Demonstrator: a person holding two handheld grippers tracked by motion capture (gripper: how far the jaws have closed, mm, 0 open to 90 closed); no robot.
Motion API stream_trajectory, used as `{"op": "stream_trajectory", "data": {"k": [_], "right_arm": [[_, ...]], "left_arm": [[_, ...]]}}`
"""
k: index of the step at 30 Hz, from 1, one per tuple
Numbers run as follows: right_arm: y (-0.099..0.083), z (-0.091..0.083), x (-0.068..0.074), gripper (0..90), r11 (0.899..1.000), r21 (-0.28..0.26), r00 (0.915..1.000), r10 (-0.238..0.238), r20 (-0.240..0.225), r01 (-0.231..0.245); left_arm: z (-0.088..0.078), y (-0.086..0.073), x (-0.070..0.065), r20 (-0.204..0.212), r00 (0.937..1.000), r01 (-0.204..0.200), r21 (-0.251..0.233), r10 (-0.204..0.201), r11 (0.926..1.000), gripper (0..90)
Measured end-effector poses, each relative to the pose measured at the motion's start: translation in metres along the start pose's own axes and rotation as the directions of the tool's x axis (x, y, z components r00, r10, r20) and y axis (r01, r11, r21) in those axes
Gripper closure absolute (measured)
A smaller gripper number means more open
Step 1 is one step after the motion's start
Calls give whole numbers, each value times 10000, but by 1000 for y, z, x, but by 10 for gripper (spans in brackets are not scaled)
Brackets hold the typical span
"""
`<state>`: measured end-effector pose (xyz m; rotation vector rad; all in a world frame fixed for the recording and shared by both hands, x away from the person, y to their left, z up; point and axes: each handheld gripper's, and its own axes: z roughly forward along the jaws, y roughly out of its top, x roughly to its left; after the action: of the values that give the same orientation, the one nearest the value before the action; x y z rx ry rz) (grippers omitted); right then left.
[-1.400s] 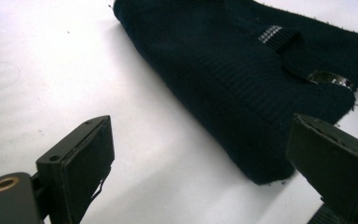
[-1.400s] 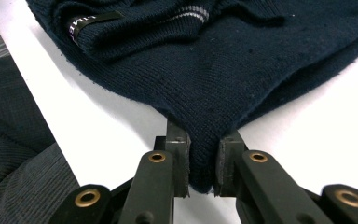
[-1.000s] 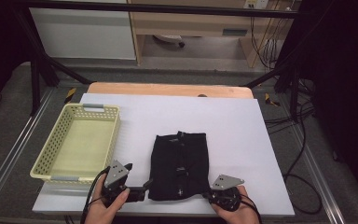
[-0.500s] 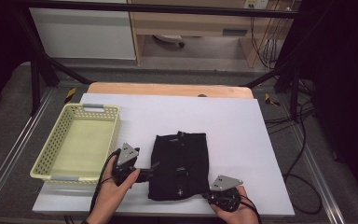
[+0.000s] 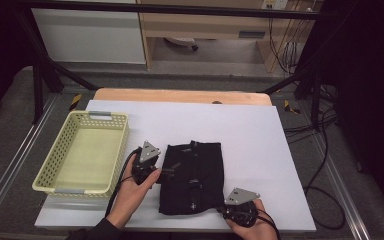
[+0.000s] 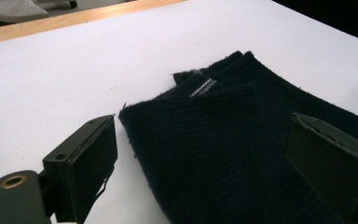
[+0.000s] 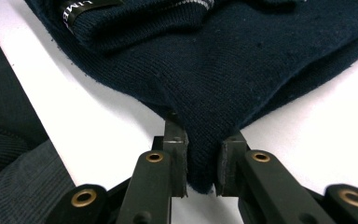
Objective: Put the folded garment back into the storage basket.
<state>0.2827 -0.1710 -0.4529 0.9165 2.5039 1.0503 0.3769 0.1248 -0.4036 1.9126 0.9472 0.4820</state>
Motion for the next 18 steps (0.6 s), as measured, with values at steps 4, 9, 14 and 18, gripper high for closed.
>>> {"op": "stream_trajectory", "data": {"k": [4,9,14,18], "right_arm": [[0,0,0,782,10000,28,10000,12,-19,-12],[-1,0,0,780,10000,-18,10000,17,-42,-17],[0,0,0,780,10000,8,10000,-16,-22,16],[0,0,0,780,10000,23,10000,-5,-19,5]], "left_arm": [[8,4,0,-81,9999,-124,-30,124,9999,91],[15,7,3,-199,9998,-91,-82,89,9999,91],[21,10,6,-245,9995,-224,-220,219,9995,80],[25,13,9,-350,9993,-126,-353,114,9993,81]]}}
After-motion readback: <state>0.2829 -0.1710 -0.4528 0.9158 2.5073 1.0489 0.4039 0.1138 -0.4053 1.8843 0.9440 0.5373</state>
